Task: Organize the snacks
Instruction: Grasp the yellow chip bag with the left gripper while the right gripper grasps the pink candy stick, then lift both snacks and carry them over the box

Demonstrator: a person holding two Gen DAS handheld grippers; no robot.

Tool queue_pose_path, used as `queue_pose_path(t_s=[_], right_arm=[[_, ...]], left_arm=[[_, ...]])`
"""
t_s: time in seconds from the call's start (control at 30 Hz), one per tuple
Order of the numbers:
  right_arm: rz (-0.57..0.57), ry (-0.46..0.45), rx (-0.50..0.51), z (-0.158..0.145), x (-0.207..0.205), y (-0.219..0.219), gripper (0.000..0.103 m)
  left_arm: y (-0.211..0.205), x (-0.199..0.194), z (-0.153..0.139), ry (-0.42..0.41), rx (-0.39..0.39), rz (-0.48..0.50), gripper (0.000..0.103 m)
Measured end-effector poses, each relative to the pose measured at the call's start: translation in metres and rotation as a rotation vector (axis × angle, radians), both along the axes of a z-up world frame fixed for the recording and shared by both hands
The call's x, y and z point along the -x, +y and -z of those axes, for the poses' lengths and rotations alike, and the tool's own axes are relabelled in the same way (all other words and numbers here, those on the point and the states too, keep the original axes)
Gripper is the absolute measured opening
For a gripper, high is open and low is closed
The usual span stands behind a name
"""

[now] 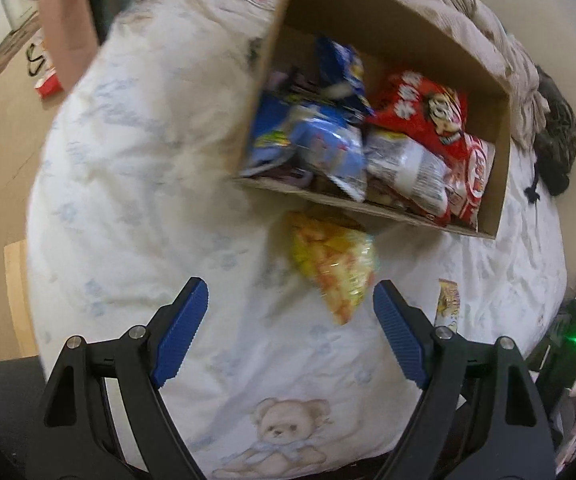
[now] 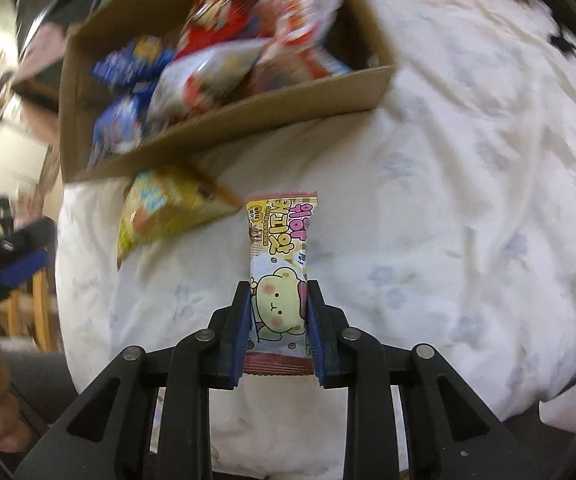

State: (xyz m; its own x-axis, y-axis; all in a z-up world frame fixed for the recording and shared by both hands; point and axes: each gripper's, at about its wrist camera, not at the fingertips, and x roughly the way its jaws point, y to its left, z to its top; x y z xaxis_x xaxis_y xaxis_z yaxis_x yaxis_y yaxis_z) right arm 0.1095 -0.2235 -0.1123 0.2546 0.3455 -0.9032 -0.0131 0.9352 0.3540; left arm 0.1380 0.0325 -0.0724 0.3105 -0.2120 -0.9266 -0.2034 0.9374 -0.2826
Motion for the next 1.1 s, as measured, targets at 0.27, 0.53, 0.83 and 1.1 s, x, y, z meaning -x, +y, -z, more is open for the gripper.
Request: queue_pose_path(t_s=[0.27, 0.53, 0.83, 1.1], right_arm=[[0.079, 0.002, -0.034, -0.005, -0.009, -0.035, 0.027], [0.113, 0.024, -0.093, 0.0, -0.008, -0.036, 0.027], [0.113, 0.017, -0.11, 0.001, -0.009, -0.032, 0.027], [0.112, 0.0, -0.141, -0.006, -0.01, -0.029, 0.027]], left_arm=[[-0.026, -0.039, 0.038, 0.097, 0.053, -0.039, 0.082], [-0.038, -0.056, 0.054, 0.092, 0.051, 0.001, 0.082], [-0.038, -0.05, 0.06, 0.103, 0.047, 0.037, 0.044], [-0.028, -0.021, 0.038, 0.069, -0.048, 0.053, 0.042]])
